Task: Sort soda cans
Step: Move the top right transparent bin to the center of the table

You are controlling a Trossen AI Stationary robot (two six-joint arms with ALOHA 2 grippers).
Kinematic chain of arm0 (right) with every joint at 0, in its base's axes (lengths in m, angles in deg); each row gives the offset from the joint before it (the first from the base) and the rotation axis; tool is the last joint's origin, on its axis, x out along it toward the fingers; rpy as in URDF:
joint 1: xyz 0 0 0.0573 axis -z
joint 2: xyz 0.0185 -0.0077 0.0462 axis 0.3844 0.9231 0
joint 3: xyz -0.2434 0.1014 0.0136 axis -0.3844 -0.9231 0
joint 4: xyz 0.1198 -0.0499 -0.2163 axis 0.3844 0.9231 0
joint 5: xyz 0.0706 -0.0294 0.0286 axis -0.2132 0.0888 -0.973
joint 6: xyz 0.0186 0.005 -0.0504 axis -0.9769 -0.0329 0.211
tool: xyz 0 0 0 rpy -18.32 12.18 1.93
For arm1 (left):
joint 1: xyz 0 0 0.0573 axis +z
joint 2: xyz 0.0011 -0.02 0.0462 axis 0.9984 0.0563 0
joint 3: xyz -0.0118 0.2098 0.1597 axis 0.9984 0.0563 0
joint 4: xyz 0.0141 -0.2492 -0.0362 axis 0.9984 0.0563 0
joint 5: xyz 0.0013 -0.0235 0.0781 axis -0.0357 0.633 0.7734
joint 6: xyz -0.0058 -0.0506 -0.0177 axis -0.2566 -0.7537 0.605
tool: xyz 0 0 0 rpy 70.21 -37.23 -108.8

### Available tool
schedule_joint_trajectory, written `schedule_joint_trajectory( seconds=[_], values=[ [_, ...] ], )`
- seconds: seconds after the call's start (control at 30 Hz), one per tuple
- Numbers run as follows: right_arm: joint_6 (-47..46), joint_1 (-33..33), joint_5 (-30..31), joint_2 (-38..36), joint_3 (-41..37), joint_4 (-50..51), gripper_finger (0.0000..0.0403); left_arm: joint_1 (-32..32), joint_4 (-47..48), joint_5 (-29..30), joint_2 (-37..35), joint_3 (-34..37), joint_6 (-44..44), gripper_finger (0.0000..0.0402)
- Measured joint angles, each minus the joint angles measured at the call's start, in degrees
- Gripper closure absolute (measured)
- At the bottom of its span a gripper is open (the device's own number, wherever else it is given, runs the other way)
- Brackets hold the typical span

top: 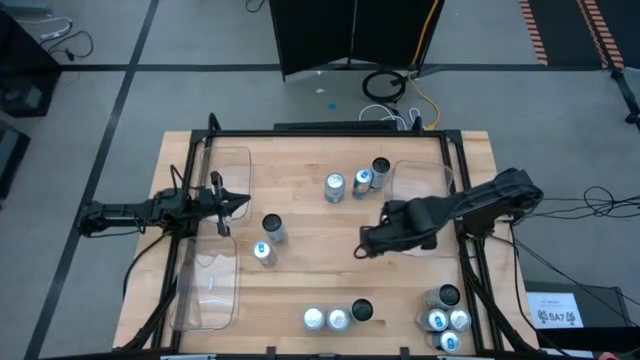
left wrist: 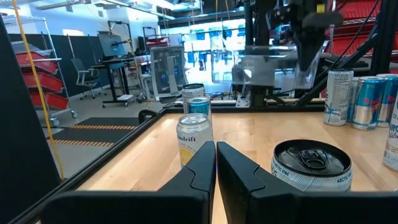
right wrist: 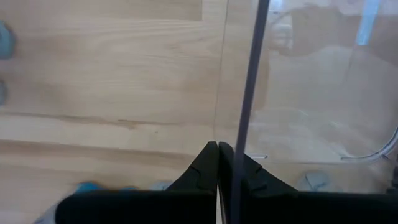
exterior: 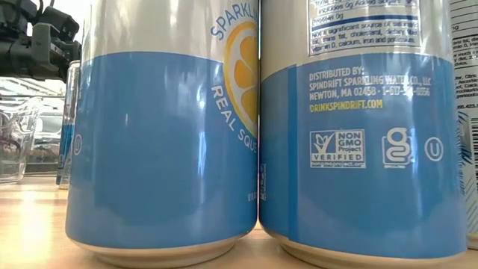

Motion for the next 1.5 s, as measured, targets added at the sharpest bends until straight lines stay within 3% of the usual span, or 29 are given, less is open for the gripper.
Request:
schedule_joint_trajectory(
  seconds=[0.17,0.53,0.73,1.1,1.5],
  values=[
    [3.29,0.62,-0.94,1.17,-1.58,-5.33,0.0403,0.01,0.0,0.0,0.0,-0.01,0.0,0.0375],
    [-0.23,2.16,-1.64,-6.22,-22.94,-26.17,0.0403,-0.01,0.0,0.02,0.0,0.0,0.0,0.0375],
    [0.68,3.9,-2.0,-6.69,-29.1,-37.55,0.0402,0.01,0.0,0.0,0.02,-0.02,0.0,0.0375],
    [-0.78,4.11,-3.11,-6.47,-30.24,-39.71,0.0398,0.02,0.02,0.02,0.02,0.0,0.0,0.0375],
    [0.46,4.09,-3.34,-6.44,-30.22,-43.06,0.0334,0.01,0.02,0.0,0.02,-0.02,0.0,0.0375]
  ],
)
